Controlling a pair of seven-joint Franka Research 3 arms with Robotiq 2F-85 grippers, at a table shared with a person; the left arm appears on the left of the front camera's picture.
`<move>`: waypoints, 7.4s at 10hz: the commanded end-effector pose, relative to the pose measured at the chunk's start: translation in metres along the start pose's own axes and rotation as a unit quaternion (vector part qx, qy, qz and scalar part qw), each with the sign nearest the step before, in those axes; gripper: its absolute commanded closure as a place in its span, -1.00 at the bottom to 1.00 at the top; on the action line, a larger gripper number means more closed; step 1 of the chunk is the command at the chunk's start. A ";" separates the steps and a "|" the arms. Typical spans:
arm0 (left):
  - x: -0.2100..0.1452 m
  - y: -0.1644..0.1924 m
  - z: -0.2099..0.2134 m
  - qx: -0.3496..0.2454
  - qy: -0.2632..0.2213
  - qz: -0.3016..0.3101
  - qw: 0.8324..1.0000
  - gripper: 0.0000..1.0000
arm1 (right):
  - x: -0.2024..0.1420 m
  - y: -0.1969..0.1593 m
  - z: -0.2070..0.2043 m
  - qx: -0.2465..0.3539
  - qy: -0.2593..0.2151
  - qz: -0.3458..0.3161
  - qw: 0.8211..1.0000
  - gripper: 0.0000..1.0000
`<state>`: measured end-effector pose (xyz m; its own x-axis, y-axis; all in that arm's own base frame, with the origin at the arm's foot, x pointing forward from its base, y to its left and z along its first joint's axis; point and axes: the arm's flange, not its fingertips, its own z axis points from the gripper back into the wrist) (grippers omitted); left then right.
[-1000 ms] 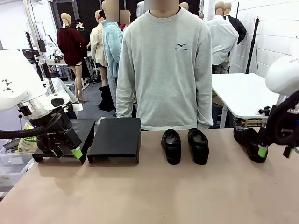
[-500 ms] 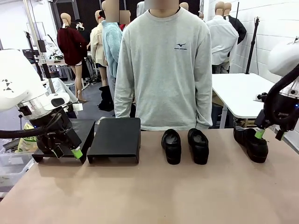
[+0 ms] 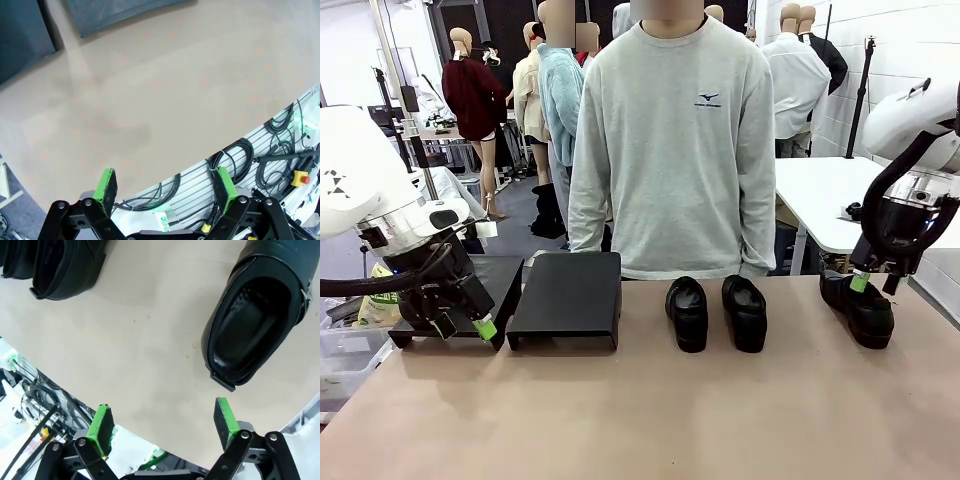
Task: Organize the shoes by placing them on the stand.
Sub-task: Pick up one Shoe and place it in the middle of the table.
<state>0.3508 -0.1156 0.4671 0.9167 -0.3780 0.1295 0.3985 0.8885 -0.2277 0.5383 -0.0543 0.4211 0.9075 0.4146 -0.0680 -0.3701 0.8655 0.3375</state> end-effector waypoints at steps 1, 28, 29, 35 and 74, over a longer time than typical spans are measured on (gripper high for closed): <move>0.000 -0.001 0.000 -0.001 0.000 0.001 1.000 -1.00 | -0.001 0.000 -0.001 -0.002 -0.003 0.000 1.000 -1.00; 0.000 -0.001 0.000 -0.001 0.000 0.001 1.000 -1.00 | 0.030 0.023 0.004 -0.016 -0.076 -0.091 0.993 -1.00; 0.000 -0.001 0.000 -0.001 0.000 0.001 1.000 -1.00 | 0.040 0.023 0.000 -0.026 -0.064 -0.105 0.992 -1.00; 0.000 -0.001 0.000 -0.001 0.000 0.001 1.000 -1.00 | 0.086 0.009 -0.044 -0.114 -0.035 -0.177 0.977 -1.00; 0.000 -0.001 0.000 -0.001 0.000 0.001 1.000 -1.00 | -0.064 0.123 0.021 -0.181 -0.090 -0.283 0.937 1.00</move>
<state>0.3509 -0.1158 0.4671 0.9165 -0.3785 0.1292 0.3989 0.8883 -0.2275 0.4674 -0.0110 0.4696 0.9901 -0.1376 0.0272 0.1349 0.9872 0.0854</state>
